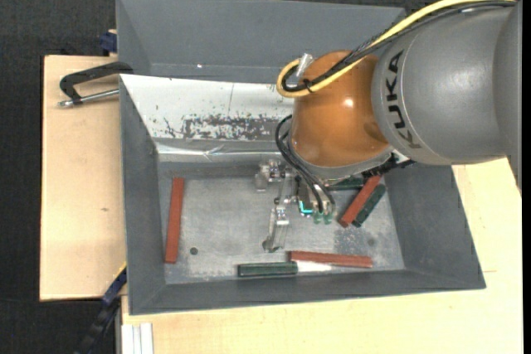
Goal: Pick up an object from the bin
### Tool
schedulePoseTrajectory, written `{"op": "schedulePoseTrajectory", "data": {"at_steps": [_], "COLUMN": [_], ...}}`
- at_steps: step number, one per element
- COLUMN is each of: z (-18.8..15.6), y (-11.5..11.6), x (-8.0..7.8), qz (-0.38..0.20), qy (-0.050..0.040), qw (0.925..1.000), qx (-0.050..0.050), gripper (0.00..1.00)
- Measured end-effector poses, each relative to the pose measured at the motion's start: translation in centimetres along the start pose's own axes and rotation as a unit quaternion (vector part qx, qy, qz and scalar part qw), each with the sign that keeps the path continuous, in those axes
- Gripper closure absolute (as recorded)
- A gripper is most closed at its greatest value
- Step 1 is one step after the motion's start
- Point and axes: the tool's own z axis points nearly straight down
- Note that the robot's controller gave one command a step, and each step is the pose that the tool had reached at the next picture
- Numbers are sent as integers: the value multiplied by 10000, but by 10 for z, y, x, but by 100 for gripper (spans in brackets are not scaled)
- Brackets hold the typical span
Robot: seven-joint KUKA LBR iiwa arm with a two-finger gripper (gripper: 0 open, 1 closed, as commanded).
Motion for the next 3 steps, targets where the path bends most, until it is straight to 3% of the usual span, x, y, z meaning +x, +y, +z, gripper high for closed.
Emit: {"op": "schedulePoseTrajectory", "data": {"at_steps": [1, 2, 3], "z": [-2, 5, 44], "y": [0, -22, -73], "x": [-1, 3, 18], "qz": [5, -466, -852], "qy": [-21, -40, -32], "qw": [10000, 9989, 9964], "qx": [-2, -13, 5], "gripper": [0, 0, 0]}}
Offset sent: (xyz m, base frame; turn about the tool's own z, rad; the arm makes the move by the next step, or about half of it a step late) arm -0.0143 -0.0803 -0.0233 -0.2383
